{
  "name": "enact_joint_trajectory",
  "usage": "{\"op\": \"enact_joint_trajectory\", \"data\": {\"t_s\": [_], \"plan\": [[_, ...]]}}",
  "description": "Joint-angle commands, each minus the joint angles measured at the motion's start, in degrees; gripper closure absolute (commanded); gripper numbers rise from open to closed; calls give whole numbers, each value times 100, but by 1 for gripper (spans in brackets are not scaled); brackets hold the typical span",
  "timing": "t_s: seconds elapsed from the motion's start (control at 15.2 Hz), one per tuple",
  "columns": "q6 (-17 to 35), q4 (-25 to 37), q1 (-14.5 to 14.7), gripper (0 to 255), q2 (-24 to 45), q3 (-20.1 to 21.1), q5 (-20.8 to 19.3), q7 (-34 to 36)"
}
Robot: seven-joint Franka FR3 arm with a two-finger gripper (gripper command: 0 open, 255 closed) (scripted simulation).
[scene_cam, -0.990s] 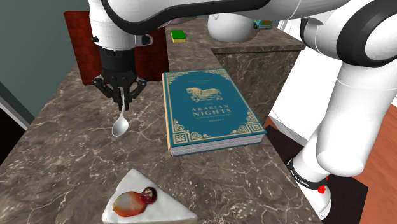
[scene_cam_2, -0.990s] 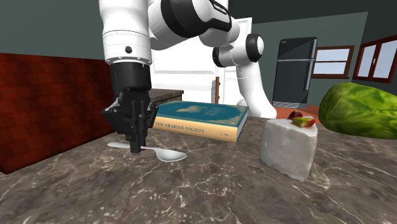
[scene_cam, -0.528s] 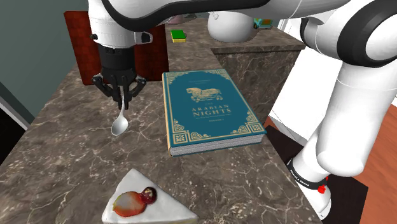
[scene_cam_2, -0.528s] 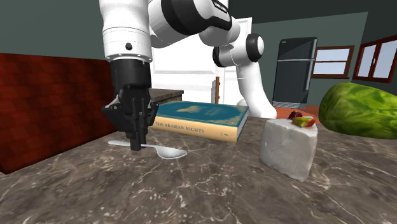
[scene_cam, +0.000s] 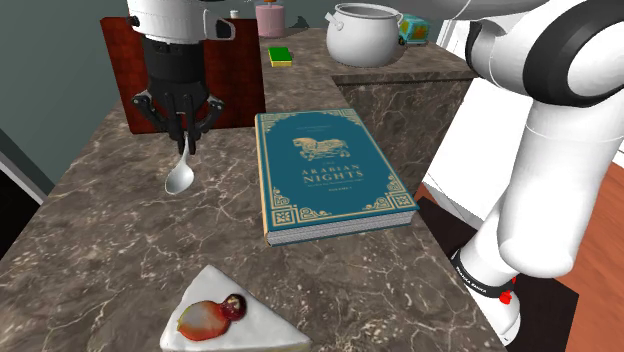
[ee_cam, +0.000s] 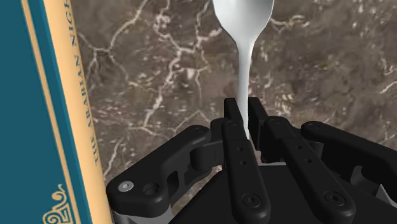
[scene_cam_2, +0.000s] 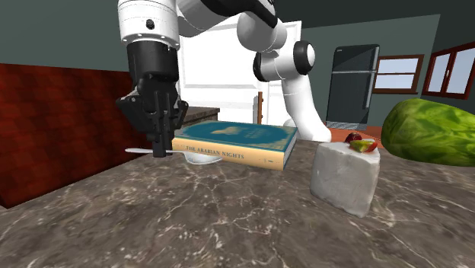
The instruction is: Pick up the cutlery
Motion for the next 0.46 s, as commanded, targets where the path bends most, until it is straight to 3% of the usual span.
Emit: {"op": "enact_joint_trajectory", "data": {"t_s": [0.0, 0.4], "plan": [[-184, 232, 38, 255, 53, 3, -33, 37], [-571, 759, 143, 255, 199, 7, -121, 116]]}}
